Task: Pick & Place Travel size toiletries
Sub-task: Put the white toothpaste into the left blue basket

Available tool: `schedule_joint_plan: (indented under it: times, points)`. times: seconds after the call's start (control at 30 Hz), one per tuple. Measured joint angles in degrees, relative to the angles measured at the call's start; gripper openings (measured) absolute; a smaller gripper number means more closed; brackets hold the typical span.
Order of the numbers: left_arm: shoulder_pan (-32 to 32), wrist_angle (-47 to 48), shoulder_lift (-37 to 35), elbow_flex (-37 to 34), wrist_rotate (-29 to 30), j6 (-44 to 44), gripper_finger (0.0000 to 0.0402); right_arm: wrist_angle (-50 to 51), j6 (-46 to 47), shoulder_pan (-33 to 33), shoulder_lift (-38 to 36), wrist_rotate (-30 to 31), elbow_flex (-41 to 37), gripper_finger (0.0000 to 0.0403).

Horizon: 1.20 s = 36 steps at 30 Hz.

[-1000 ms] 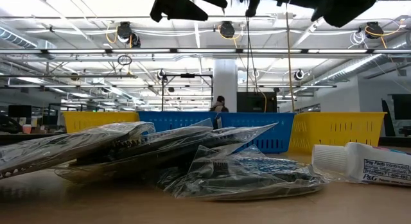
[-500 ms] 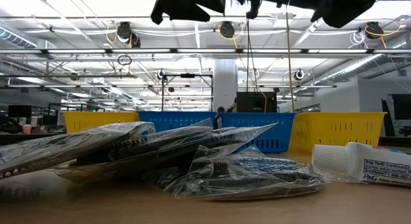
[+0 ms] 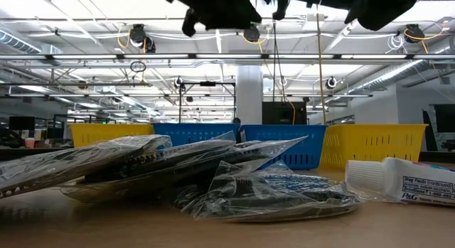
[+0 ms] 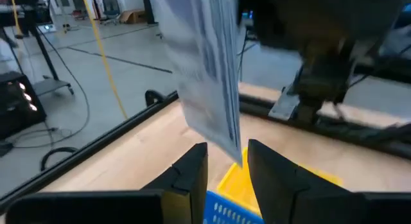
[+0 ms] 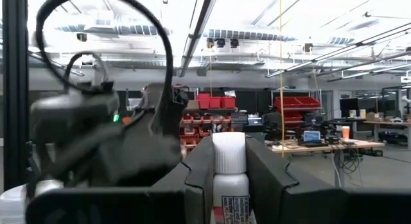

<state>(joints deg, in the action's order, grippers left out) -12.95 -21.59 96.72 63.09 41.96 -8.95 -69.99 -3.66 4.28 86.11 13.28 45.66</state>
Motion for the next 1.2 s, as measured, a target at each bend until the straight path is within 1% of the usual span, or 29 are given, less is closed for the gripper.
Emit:
schedule_joint_plan:
  times: [0.13, 0.33, 0.6, 0.67, 0.77, 0.8, 1.07, 1.13, 1.2]
  points:
    - [0.59, -0.67, 0.73, -0.02, 1.98, 0.41, 0.0108, 1.28, -0.02, 0.25, 0.0, 0.08, -0.01, 0.0055]
    - [0.33, -3.15, 0.71, -0.02, 1.48, 2.48, 0.0094, 1.84, -0.09, 0.34, -0.03, 0.15, 0.01, 0.0055]
    - [0.35, -2.95, 0.71, -0.02, 1.63, 2.86, 0.0089, 2.4, -0.1, 0.34, -0.02, 0.14, 0.01, 0.0055]
    - [0.35, -2.83, 0.71, -0.02, 1.62, 2.9, 0.0072, 2.52, -0.1, 0.34, -0.02, 0.17, 0.01, 0.0055]
    - [0.35, -2.37, 0.71, -0.02, 1.8, 3.7, 0.002, 3.03, -0.11, 0.34, -0.04, 0.26, 0.01, 0.0055]
    - [0.3, -2.27, 0.71, -0.02, 1.81, 4.22, 0.0011, 3.27, -0.09, 0.34, -0.04, 0.28, 0.01, 0.0055]
    - [0.08, -1.12, 0.73, -0.07, 1.72, 4.78, 0.0001, 5.87, -0.02, 0.34, -0.11, 0.2, 0.1, 0.0056]
    - [0.08, -0.35, 0.73, -0.07, 1.58, 4.78, 0.0001, 6.67, -0.02, 0.34, -0.11, 0.17, 0.1, 0.0069]
    - [0.06, 0.31, 0.73, -0.07, 1.55, 4.56, 0.0, 7.51, -0.33, 0.34, -0.11, 0.16, 0.1, 0.0092]
